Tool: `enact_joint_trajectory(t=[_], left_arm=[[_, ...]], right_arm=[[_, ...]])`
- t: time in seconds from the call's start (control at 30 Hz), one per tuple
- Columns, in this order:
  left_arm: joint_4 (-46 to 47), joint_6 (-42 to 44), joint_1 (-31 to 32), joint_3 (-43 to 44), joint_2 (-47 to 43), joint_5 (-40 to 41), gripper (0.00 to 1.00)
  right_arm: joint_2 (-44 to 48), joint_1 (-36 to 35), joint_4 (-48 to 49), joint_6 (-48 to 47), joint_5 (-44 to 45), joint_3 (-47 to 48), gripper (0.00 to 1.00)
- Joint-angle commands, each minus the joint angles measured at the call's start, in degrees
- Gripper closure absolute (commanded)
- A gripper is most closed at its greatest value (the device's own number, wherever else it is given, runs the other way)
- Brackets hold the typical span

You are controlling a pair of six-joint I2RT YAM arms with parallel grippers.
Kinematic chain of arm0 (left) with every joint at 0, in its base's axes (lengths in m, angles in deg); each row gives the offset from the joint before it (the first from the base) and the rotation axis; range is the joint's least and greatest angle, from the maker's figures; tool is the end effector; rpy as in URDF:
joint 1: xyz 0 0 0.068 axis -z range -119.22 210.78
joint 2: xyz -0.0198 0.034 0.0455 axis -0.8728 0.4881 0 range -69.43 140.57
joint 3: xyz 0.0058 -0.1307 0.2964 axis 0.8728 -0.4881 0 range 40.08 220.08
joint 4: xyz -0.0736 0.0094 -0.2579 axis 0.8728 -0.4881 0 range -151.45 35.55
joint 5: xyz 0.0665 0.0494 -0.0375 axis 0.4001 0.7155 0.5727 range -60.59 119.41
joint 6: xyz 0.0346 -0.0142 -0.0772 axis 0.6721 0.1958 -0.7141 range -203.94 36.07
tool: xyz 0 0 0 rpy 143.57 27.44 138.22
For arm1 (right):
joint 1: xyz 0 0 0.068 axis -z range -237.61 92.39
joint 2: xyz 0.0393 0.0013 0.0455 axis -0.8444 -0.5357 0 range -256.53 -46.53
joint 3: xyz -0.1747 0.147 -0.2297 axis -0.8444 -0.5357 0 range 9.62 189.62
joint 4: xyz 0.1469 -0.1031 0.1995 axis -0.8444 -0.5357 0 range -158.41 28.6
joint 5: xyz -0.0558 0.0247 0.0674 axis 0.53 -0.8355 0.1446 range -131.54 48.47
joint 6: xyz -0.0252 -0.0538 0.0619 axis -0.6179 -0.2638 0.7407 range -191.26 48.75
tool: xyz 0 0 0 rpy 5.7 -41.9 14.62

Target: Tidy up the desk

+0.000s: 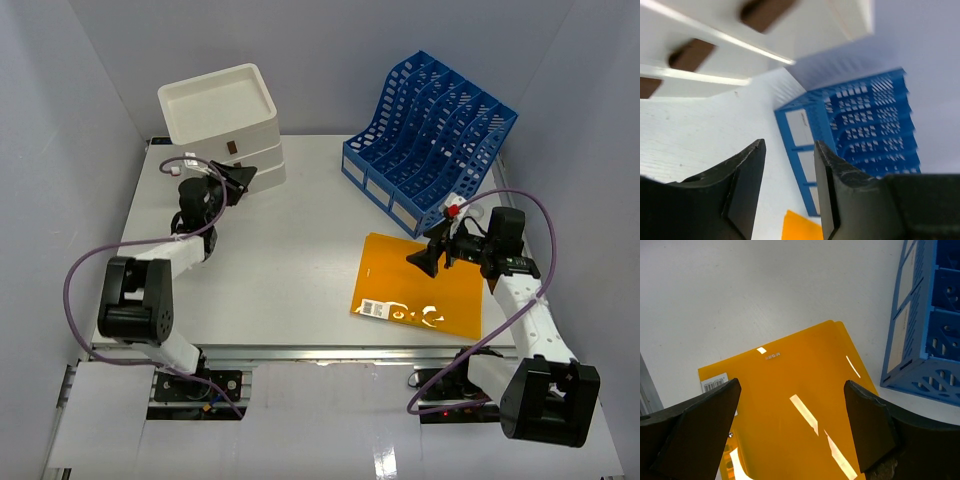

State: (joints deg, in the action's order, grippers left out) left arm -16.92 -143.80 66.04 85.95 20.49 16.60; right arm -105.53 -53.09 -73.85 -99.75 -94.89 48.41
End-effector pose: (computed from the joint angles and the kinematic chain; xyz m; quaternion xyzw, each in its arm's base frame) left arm 0.3863 -0.0524 0.2809 -0.2742 0.6930 -0.4262 0.5128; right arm 0.2188 0.0436 0.2895 -0.3736 0.7221 0.2559 0.5230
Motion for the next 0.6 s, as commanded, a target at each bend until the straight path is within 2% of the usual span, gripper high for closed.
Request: enact_joint_trajectory(t=[0.0,0.17,0.27,0.37,0.43,0.57], left_arm=[[2.64,6.56,-0.16,-10.51,-9.92,-3.96,0.35],[3.30,8.54,-0.23,-20.40,-18.53,-3.65,0.21],[2.75,8.97,-0.25,-24.80,-23.06,-1.10,0.04],[0.83,9.69,-0.25,-25.94,-24.81,1.71,0.02],[-3.38,10.70,-0.25,-24.64,-24.03,3.18,0.02],[-14.56,13.42,-0.21,-14.12,-14.27,5.62,0.03]], right_arm=[[-3.85,1.64,-4.92,2.19,6.13,7.79,0.10],[-9.64,8.70,-7.51,8.21,13.15,13.49,0.10],[-13.45,12.58,-7.00,15.91,20.66,17.05,0.09],[-17.35,14.04,-6.95,22.89,27.74,20.37,0.08],[-18.85,14.28,-5.97,24.92,29.34,21.05,0.07],[-19.46,14.22,-3.00,26.47,26.41,19.88,0.07]])
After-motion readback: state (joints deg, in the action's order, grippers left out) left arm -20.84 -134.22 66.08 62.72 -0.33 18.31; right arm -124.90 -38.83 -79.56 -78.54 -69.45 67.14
